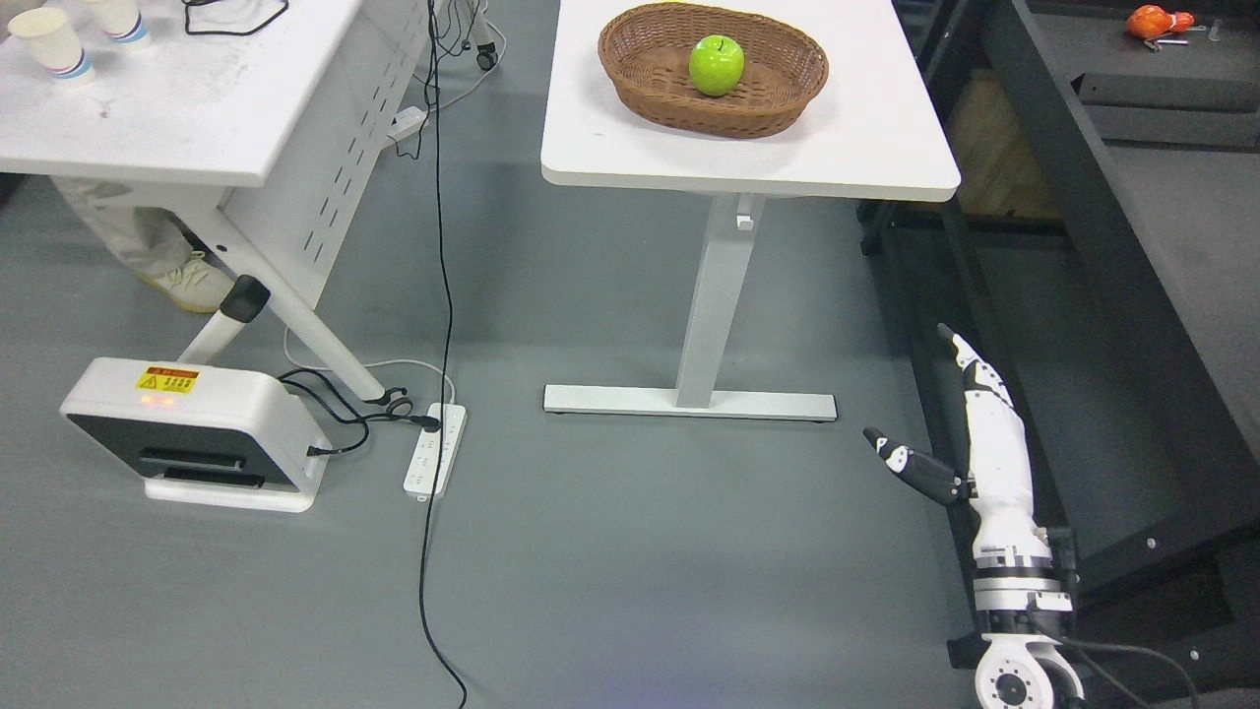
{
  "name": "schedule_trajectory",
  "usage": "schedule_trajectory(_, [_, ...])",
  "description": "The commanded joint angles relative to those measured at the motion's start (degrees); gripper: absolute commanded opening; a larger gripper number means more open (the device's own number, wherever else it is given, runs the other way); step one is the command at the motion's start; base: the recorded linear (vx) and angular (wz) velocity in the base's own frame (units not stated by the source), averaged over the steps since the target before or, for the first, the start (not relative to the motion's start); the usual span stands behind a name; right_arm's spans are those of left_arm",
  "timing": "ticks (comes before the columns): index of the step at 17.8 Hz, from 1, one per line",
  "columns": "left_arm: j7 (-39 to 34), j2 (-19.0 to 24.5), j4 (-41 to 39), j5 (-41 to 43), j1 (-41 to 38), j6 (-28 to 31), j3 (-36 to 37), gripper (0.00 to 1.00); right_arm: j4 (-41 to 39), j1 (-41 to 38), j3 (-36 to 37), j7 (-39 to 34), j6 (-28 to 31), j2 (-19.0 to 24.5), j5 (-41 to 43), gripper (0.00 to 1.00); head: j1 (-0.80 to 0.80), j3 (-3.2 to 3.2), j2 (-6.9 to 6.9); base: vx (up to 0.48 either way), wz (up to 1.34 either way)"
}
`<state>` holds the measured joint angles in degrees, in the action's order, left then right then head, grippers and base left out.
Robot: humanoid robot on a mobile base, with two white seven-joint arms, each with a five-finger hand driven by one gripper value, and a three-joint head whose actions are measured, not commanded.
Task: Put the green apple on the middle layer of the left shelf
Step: 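Reach the right hand into the wicker basket beside the green apple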
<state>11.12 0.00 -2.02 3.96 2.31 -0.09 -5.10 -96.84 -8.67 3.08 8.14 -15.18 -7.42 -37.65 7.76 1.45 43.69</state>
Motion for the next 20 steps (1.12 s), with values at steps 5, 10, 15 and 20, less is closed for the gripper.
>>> schedule_trajectory(5, [-0.04, 1.00, 0.00, 0.00, -0.03, 0.00, 0.00, 1.00, -1.15, 0.76, 2.64, -0.49, -1.78, -2.16, -0.84, 0.99, 0.00, 0.00, 0.00, 0.283, -0.02])
schedule_trajectory(10, [-0.04, 1.00, 0.00, 0.00, -0.03, 0.00, 0.00, 1.00, -0.89, 3.66, 0.35, -5.05, 1.20, -1.37, -0.93, 0.99, 0.00, 0.00, 0.00, 0.257, 0.25])
schedule_trajectory(15, [-0.04, 1.00, 0.00, 0.00, -0.03, 0.00, 0.00, 1.00, -0.80, 5.85, 0.18, -5.41, 1.20, 0.04, -0.93, 0.99, 0.00, 0.00, 0.00, 0.260, 0.12])
schedule_trajectory(20, [-0.04, 1.00, 0.00, 0.00, -0.03, 0.00, 0.00, 1.00, -0.63, 6.21, -2.81, -7.43, 1.29, 0.21, -1.19, 0.99, 0.00, 0.00, 0.00, 0.265, 0.04])
